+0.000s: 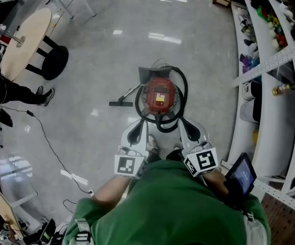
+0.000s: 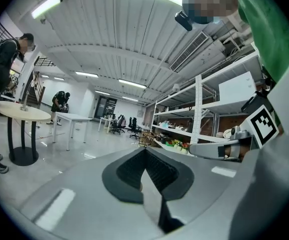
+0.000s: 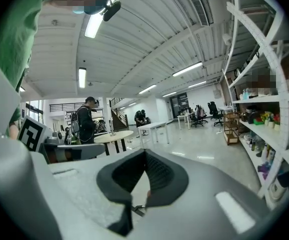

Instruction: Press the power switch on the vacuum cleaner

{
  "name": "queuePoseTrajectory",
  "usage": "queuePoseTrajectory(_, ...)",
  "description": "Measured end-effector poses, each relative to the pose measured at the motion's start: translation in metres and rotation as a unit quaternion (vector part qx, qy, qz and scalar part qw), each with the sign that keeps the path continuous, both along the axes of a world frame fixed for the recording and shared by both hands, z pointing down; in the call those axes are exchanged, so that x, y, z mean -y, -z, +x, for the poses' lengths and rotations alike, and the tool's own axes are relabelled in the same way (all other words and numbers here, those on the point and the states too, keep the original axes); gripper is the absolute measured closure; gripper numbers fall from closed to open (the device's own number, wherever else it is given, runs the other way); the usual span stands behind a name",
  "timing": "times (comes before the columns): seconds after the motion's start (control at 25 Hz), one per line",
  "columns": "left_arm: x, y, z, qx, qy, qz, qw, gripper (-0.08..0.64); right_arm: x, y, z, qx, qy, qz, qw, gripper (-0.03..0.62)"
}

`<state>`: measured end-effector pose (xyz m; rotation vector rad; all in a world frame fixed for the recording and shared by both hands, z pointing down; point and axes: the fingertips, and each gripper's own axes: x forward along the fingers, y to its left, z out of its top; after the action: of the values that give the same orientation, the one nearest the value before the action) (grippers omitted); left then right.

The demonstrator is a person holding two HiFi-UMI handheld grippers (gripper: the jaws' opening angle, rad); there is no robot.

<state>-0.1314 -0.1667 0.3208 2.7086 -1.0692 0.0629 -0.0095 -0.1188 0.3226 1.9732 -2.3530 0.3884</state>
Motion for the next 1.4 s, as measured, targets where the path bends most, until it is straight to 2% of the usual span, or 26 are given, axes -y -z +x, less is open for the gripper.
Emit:
queuePoseTrajectory(0.24, 0.025, -0.01, -0.006, 0.007, -0.021, -0.013, 0.9997, 0.553, 0.021, -0.001, -0.005, -0.009, -0.017, -0.009, 1.0, 0.592)
queuePoseTrajectory(0.44, 0.033, -0.025, 0.008, 0.025, -0.029, -0.024, 0.999, 0.553, 0.03, -0.015, 0.01, -0.005, -0.024, -0.022, 0.999, 0.592)
queuePoseTrajectory(0.56, 0.037, -0.038, 0.018, 0.035, -0.022, -0.017, 0.999, 0.552, 0.034, -0.026, 0.022, 0.001, -0.017, -0.031, 0.999, 0.592)
queuePoseTrajectory(0.76, 0.044, -0.052, 0.038, 0.058, -0.013, -0.038, 0.9975, 0.552, 0.044, -0.042, 0.043, 0.01, -0.006, -0.039, 0.999, 0.592)
queuePoseTrajectory(0.92, 0.058, -0.075, 0.048, 0.072, -0.009, -0.037, 0.9967, 0.553, 0.061, -0.061, 0.052, 0.016, -0.003, -0.054, 0.998, 0.592)
queuePoseTrajectory(1.4, 0.079, -0.146, 0.072, 0.111, -0.007, -0.08, 0.9906, 0.552, 0.094, -0.14, 0.068, 0.021, 0.021, -0.102, 0.994, 0.592)
